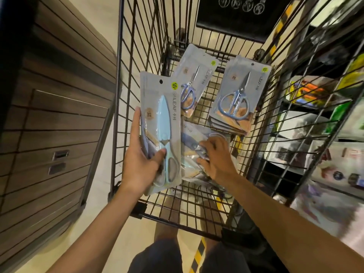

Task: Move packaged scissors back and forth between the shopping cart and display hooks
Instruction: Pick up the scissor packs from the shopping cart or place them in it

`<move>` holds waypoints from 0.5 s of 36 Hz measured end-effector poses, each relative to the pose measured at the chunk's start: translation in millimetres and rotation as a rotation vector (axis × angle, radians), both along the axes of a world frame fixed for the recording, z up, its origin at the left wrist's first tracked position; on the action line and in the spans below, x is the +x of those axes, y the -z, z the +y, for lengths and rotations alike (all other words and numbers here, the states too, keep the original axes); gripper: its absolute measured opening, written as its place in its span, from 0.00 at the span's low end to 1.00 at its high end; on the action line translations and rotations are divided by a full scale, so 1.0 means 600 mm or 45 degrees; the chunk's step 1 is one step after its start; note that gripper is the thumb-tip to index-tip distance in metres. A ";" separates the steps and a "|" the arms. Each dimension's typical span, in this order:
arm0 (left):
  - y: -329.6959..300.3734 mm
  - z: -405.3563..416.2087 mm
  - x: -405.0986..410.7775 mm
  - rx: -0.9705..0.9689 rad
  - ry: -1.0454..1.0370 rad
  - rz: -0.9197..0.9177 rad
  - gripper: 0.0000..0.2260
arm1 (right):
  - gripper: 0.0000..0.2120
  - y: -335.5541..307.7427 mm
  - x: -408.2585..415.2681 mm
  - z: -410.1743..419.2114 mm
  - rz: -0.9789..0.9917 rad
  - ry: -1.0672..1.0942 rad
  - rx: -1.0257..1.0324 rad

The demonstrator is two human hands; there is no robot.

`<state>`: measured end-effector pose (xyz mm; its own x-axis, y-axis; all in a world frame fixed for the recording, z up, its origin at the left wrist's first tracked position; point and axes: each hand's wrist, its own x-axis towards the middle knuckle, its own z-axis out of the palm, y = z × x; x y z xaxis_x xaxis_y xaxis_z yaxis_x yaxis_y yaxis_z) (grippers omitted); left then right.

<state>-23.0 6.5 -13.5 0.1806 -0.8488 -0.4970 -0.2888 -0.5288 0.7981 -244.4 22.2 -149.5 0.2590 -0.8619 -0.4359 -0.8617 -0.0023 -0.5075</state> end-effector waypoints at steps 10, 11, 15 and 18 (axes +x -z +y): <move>-0.002 0.000 0.008 -0.027 0.022 0.021 0.48 | 0.31 -0.022 0.008 0.005 0.018 0.174 0.160; -0.001 0.000 0.010 -0.024 0.035 0.011 0.48 | 0.34 -0.026 0.009 0.001 0.034 0.202 0.190; -0.002 -0.003 0.019 -0.019 0.080 0.004 0.48 | 0.48 -0.033 0.008 -0.016 0.058 0.310 0.334; -0.010 -0.006 0.021 -0.025 0.073 0.023 0.48 | 0.49 -0.037 -0.002 -0.013 -0.149 0.368 0.463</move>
<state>-10.4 2.6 -7.3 0.1222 -0.8670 -0.4832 -0.3038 -0.4961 0.8134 -245.6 14.1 -127.4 0.0967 -0.7027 -0.7049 -0.7380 0.4246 -0.5245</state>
